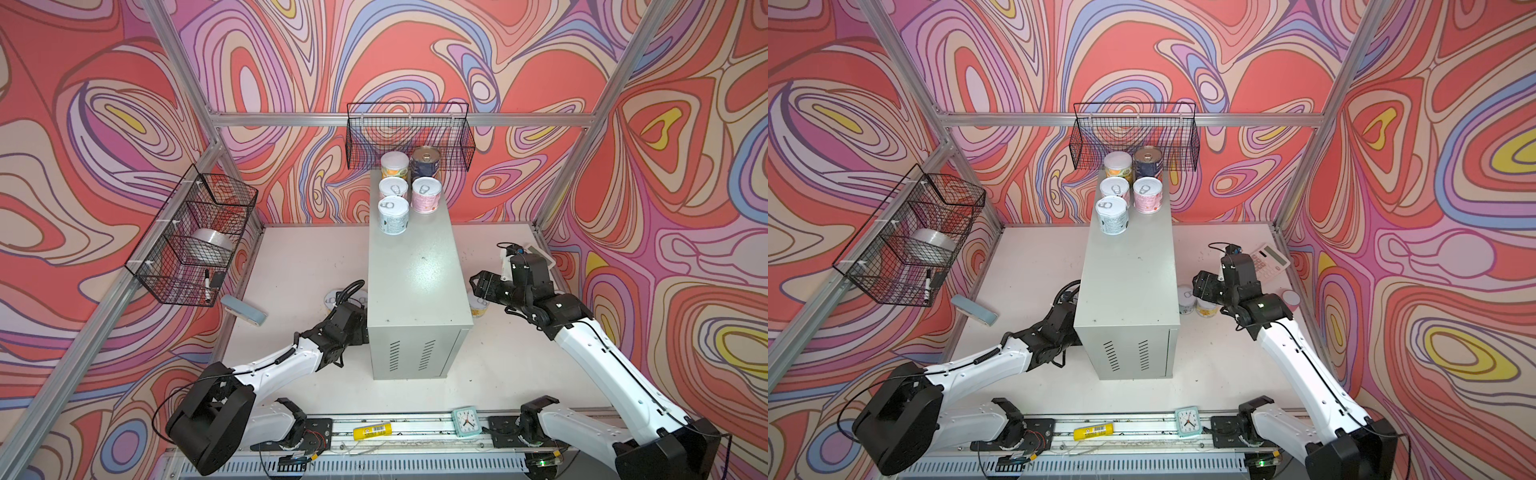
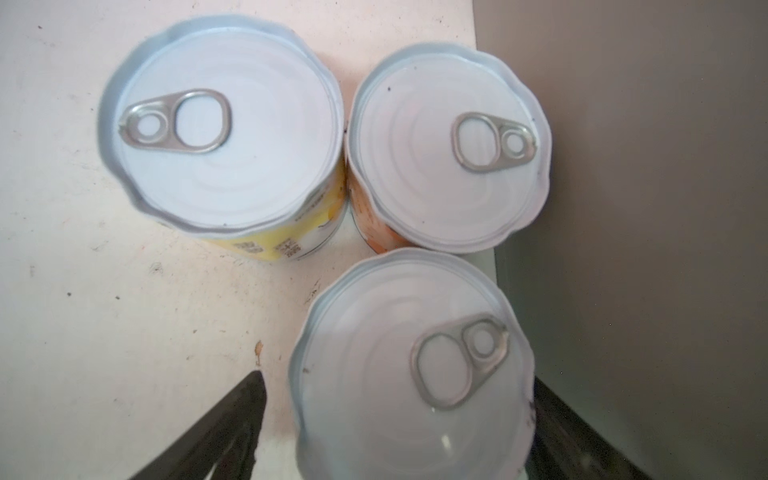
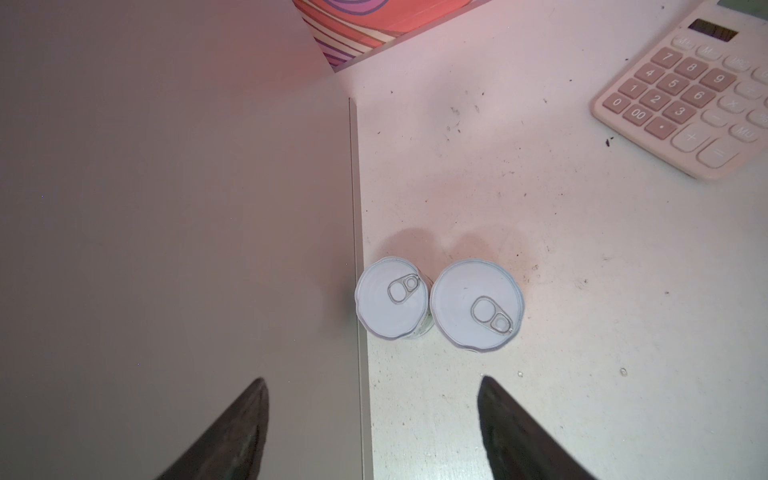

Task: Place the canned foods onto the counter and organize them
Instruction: 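Close the left gripper on a white-lidded table can and lift it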

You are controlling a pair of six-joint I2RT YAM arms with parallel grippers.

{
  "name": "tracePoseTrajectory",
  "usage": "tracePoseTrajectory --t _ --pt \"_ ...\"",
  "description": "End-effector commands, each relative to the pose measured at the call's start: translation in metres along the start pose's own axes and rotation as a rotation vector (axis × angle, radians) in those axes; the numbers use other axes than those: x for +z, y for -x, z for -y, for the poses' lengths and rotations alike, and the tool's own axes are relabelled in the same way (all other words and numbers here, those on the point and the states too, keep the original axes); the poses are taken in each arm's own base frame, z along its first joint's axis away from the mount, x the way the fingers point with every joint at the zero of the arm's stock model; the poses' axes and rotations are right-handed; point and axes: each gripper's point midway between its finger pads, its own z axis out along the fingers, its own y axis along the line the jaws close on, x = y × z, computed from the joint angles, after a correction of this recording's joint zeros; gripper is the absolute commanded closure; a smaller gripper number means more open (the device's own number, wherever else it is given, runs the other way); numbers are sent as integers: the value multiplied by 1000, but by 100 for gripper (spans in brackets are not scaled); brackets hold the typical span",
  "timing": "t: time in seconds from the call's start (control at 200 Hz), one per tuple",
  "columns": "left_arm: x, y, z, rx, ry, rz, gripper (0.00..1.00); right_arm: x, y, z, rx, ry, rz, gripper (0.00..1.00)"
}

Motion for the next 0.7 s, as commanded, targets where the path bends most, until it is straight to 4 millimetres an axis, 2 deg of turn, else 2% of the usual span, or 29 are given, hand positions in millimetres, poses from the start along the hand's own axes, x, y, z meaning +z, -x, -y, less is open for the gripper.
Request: tracePoseTrajectory --t 0.0,0.325,0.501,0.566,0.611,0.636,0.646,0.656,0.676,0.696 --pt "5 12 3 -5 8 40 10 0 5 0 -7 0 19 19" --pt "27 0 1 -2 46 -3 15 3 3 -1 -7 5 12 19" --pt "29 0 -5 -2 76 3 30 3 3 -1 -7 6 13 20" --pt "28 0 -6 -2 85 10 39 4 3 -2 -6 10 12 20" --pt "28 1 -7 2 89 9 51 4 3 -3 -6 16 10 20" --pt "27 1 -8 7 94 8 60 5 2 -3 -4 17 6 20" --pt "27 1 -8 7 94 8 66 5 2 -3 -4 18 6 20" --pt "27 1 -8 8 97 6 75 6 2 -3 -4 18 4 20" --pt "26 1 -10 11 106 3 100 5 2 -3 -4 20 4 20" --pt "25 2 -11 9 115 -2 100 6 2 -4 -4 22 4 20"
